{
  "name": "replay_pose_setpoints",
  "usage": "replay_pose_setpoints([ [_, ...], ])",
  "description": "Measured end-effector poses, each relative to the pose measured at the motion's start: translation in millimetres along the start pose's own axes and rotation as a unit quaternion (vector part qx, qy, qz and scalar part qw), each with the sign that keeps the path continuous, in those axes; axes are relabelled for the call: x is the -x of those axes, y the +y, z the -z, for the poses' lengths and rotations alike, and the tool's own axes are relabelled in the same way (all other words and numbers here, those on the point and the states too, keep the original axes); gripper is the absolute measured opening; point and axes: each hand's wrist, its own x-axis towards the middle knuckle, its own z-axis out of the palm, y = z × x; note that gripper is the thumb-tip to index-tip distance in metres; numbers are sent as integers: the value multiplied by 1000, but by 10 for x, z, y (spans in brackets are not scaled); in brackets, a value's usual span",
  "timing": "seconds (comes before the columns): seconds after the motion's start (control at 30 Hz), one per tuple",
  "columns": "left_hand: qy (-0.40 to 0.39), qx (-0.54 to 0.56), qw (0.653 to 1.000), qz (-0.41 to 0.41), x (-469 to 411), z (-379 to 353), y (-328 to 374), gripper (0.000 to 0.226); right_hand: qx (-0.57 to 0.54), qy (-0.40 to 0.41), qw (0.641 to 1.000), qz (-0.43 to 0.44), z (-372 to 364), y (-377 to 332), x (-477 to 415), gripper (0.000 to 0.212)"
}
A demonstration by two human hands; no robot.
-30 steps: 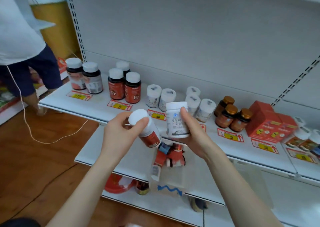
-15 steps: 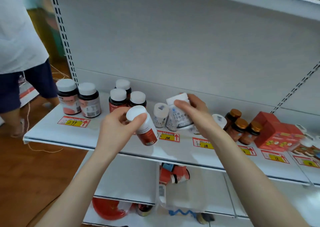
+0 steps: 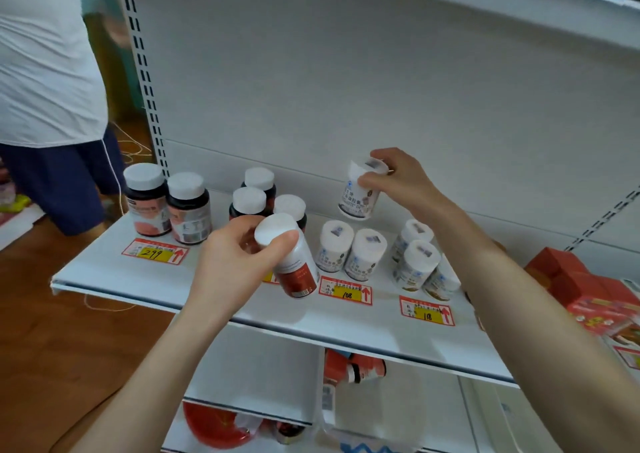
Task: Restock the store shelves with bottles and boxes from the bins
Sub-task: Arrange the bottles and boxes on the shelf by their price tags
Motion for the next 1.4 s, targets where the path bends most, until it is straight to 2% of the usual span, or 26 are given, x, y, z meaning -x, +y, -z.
replay_pose_setpoints([
  [0.13,6,-5,1000,1,-41,-52,-9,26,66,-24,997,5,-22,124,-152,47],
  [0.33,9,-23,1000,-1,-61,-96,-8,19,142,-135,981,-12,-115,342,-365,56],
  [0.43,22,-23,999,-1,-71,-82,-32,20,144,-195,970,-32,-174,421,-456,60],
  [0.73,26,-45,998,19,-88,-77,-99,17,160,-288,941,-75,-270,548,-571,69],
  [0.83,32,-50,998,19,-89,-91,-94,16,147,-307,936,-85,-255,551,-558,58],
  [1.0,32,-71,997,11,-105,-124,-100,17,84,-306,941,-118,-275,609,-529,37],
  [1.1,28,-73,997,16,-123,-142,-130,18,46,-281,950,-133,-318,658,-524,34],
  [1.27,27,-70,997,14,-110,-149,-128,18,53,-203,973,-97,-424,690,-479,32],
  [1.4,28,-76,997,7,-110,-150,-130,21,41,-193,976,-92,-414,676,-460,30],
])
